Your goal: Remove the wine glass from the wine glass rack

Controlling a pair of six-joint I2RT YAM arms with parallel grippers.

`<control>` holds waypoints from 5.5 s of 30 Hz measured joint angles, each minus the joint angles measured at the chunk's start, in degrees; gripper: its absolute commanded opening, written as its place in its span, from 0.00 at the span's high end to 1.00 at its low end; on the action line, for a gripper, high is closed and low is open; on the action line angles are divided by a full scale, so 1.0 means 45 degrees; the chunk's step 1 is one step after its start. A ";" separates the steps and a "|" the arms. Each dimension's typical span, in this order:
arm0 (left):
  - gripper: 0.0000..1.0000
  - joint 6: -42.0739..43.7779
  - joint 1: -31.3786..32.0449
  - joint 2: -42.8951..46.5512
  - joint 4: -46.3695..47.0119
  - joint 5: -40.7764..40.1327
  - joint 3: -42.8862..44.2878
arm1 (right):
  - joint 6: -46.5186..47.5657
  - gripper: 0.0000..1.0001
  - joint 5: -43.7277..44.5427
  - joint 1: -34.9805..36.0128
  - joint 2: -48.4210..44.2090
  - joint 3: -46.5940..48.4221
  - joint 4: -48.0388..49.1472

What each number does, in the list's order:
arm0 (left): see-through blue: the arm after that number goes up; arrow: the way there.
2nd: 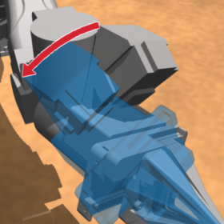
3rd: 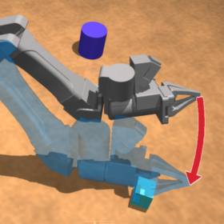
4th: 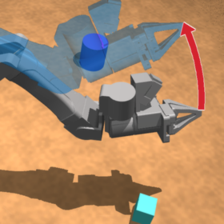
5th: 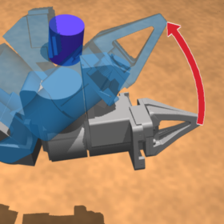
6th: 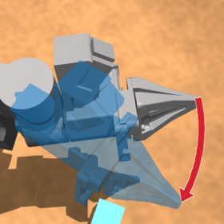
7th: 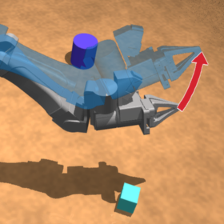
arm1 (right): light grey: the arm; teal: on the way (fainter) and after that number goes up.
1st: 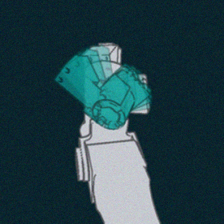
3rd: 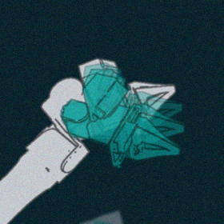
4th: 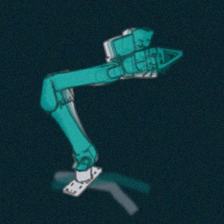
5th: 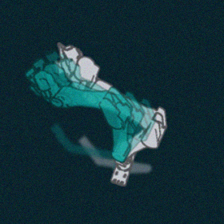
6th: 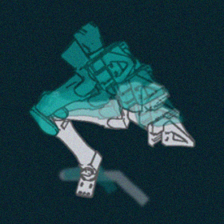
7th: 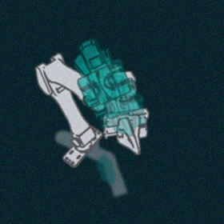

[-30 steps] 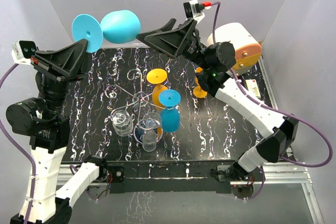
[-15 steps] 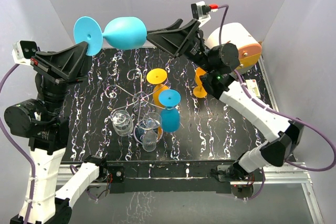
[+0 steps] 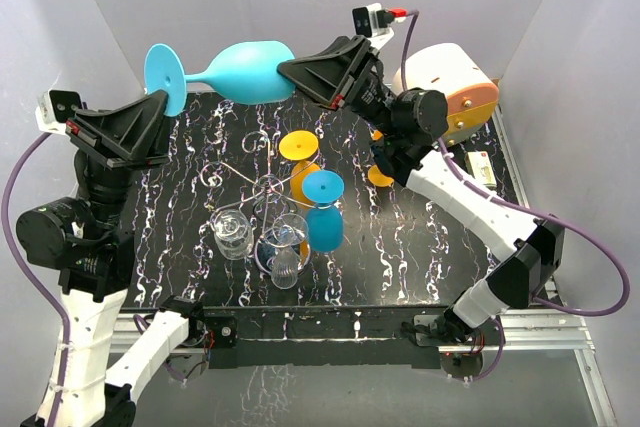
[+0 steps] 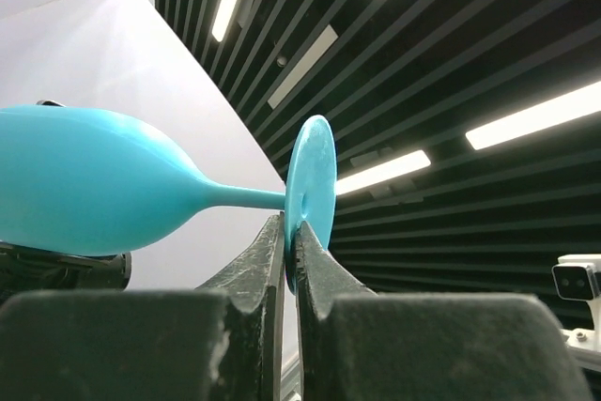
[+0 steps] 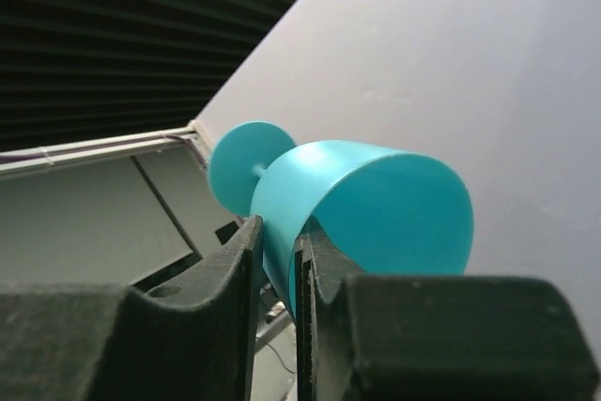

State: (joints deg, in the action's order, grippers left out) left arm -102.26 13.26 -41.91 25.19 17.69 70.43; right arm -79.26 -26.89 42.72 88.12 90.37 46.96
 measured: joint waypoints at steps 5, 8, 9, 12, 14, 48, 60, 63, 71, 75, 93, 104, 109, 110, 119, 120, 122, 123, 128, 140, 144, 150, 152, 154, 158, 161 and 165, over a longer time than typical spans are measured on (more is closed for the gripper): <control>0.95 -0.0486 0.0000 -0.0005 -0.0355 -0.0131 -0.0049 | -0.0923 1.00 0.0102 0.0015 -0.0321 -0.0267 0.0787; 0.66 -0.0500 0.0039 0.0010 -0.0685 -0.0112 0.0005 | -0.1171 1.00 0.0223 0.0024 -0.0651 -0.0661 0.0889; 0.53 -0.0340 0.0039 0.0029 -0.0908 -0.0117 0.0005 | -0.1219 1.00 0.0301 0.0049 -0.0806 -0.0899 0.0913; 0.15 0.0267 0.0019 0.0131 -0.1846 -0.0165 -0.0141 | -0.0991 1.00 0.0568 0.0107 -0.1554 -0.1821 0.0801; 0.02 0.0665 0.0019 0.0350 -0.2705 -0.0282 -0.0238 | -0.0379 1.00 0.0865 0.0126 -0.2288 -0.2433 0.0282; 0.01 0.9044 0.0015 0.0918 -1.5154 -0.2555 0.5523 | 0.9729 1.00 1.5640 0.0136 -0.6538 -0.0160 -2.6155; 0.01 0.9296 0.0019 0.0894 -1.7063 -0.2569 0.6747 | 1.0948 1.00 1.3134 -0.3575 -0.4027 -0.2934 -2.1634; 0.01 0.9374 0.0019 0.0899 -1.7398 -0.2574 0.6858 | 1.1239 1.00 1.1929 -0.5008 -0.3570 -0.3483 -2.0628; 0.01 0.9656 0.0024 0.0869 -1.8365 -0.2429 0.6824 | 1.1730 1.00 1.0792 -0.5940 -0.1666 -0.3871 -1.8899; 0.01 0.9928 0.0024 0.0777 -1.8870 -0.2399 0.6829 | 1.1837 1.00 1.0588 -0.6110 -0.1141 -0.4211 -1.8457; 0.01 1.0933 0.0112 0.0223 -2.0414 -0.2395 0.6829 | 1.1929 0.78 1.0268 -0.6237 -0.0355 -0.4459 -1.7602; 0.01 1.0962 0.0170 0.0214 -2.0463 -0.2103 0.6538 | 1.2240 0.42 1.0137 -0.6251 -0.0413 -0.3594 -1.8302; 0.01 1.1064 0.0189 0.0214 -2.0468 -0.1753 0.6407 | 1.2332 0.22 0.9855 -0.6251 -0.1627 -0.3225 -1.8889; 0.01 1.1108 0.0194 0.0209 -2.0473 -0.1676 0.6402 | 1.2322 0.17 0.9802 -0.6256 -0.1948 -0.3196 -1.8986; 0.02 1.2439 0.0262 -0.0704 -2.1153 -0.0520 0.7087 | 1.1880 0.12 0.7553 -0.6266 -0.5634 -0.3181 -1.9462; 0.04 1.2638 0.0262 -0.0889 -2.1260 -0.0393 0.7266 | 1.1749 0.12 0.6951 -0.6266 -0.5979 -0.3220 -1.9472; 0.11 1.2968 0.0262 -0.1122 -2.1468 -0.0146 0.7446 | 1.1487 0.12 0.5940 -0.6164 -0.6470 -0.3274 -1.9487; 0.14 1.3036 0.0262 -0.1156 -2.1532 -0.0039 0.7461 | 1.1307 0.12 0.5319 -0.6096 -0.6645 -0.3298 -1.9521; 0.23 1.2779 0.0262 -0.0729 -2.1750 0.0510 0.6985 | 1.0409 0.12 0.2924 -0.5901 -0.6912 -0.3609 -1.9846; 0.35 1.0282 0.0267 0.1632 -2.1867 0.1093 0.4731 | 0.8252 0.07 0.2803 -0.5906 -0.9986 -0.3973 -1.9666; 0.31 1.0229 0.0267 0.1632 -2.2207 0.0597 0.4736 | 0.8714 0.07 0.1549 -0.5916 -1.0078 -0.3871 -1.8758; 0.21 1.0185 0.0267 0.1753 -2.2003 -0.0107 0.4255 | 1.0302 0.02 -0.1282 -0.5911 -0.7975 -0.2594 -1.8719; 0.19 1.0190 0.0267 0.1739 -2.1876 -0.0418 0.4177 | 1.0749 0.02 -0.1899 -0.5911 -0.7548 -0.2288 -1.8816; 0.17 1.0229 0.0267 0.1695 -2.1721 -0.0695 0.4182 | 1.1254 0.02 -0.2409 -0.5911 -0.7203 -0.1719 -1.9079; 0.16 1.0501 0.0267 0.1239 -2.1410 -0.1161 0.4493 | 1.1905 0.02 -0.2832 -0.5897 -0.6596 -0.0228 -1.9409; 0.15 1.0909 0.0267 0.0549 -2.0968 -0.1205 0.4954 | 1.1968 0.02 -0.3036 -0.5833 -0.6135 0.0248 -1.9317; 0.11 1.1948 0.0267 -0.1064 -2.0395 -0.1248 0.6329 | 1.1827 0.02 -0.3415 -0.5765 -0.5464 0.0223 -1.9200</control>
State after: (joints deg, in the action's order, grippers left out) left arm -48.49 14.46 -46.70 -66.59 12.08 98.91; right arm -26.04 -42.26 16.78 63.53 91.37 -39.44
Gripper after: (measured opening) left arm 0.857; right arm 0.980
